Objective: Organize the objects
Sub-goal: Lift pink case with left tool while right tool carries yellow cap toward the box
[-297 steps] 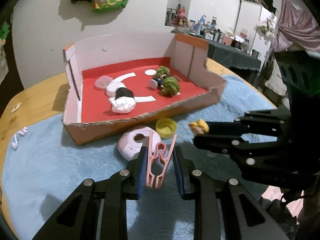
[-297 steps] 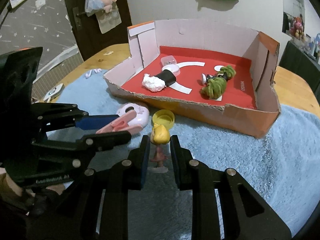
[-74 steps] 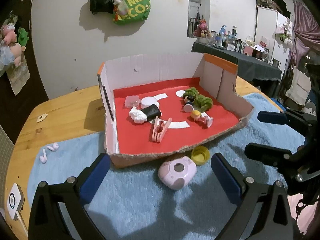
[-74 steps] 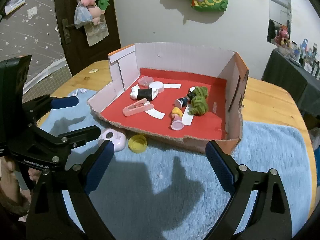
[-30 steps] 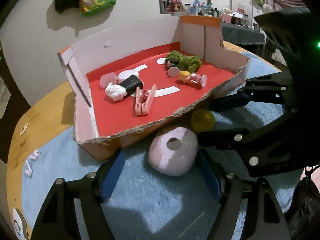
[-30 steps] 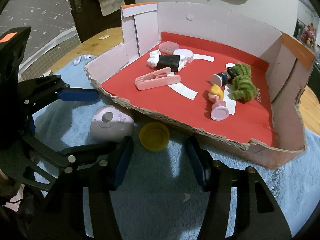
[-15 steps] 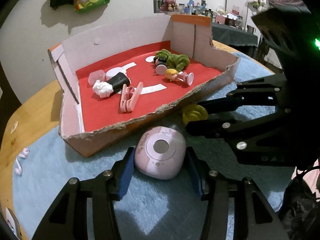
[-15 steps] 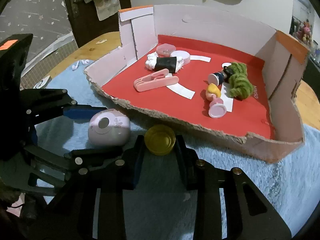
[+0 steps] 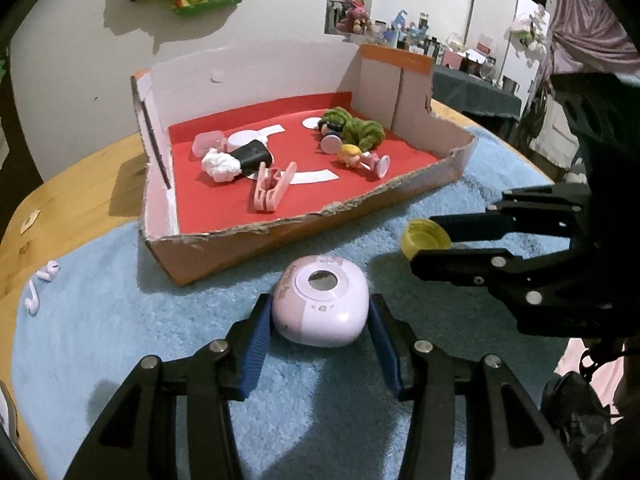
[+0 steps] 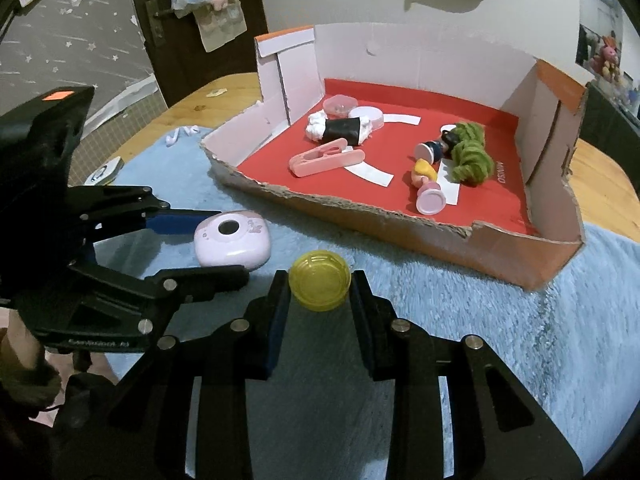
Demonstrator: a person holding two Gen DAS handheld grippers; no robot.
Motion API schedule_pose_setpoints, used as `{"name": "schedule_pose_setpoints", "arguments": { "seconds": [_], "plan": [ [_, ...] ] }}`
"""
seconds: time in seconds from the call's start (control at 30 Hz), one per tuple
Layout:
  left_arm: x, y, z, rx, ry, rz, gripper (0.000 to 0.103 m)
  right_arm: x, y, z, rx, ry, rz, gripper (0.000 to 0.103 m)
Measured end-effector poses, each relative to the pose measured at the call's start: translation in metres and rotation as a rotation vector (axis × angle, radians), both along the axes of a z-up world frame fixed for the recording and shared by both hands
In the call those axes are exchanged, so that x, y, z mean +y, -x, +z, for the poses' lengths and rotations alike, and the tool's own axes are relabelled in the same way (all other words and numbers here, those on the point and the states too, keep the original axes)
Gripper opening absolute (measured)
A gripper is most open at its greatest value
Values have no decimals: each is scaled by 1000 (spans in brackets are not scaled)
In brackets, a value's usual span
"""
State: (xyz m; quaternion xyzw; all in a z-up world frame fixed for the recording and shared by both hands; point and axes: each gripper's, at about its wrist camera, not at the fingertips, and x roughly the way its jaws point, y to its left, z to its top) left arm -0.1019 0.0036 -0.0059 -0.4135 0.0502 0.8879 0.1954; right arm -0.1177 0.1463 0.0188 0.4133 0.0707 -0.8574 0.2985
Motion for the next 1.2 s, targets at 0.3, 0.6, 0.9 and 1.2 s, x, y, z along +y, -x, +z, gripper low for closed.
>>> {"name": "schedule_pose_setpoints", "arguments": {
  "seconds": [0.3,0.6,0.9,1.2],
  "plan": [
    [-6,-7,5,15,-39,21,49,1,-7,6,7,14,4,29],
    [-4,-17,23,54,-58,7,49,2,-10,15,15,41,7,29],
    [-2,-12,43,91,-72,12,49,3,-8,29,34,62,13,29],
    [1,5,55,105,-91,15,49,4,-1,41,51,75,9,29]
  ]
}}
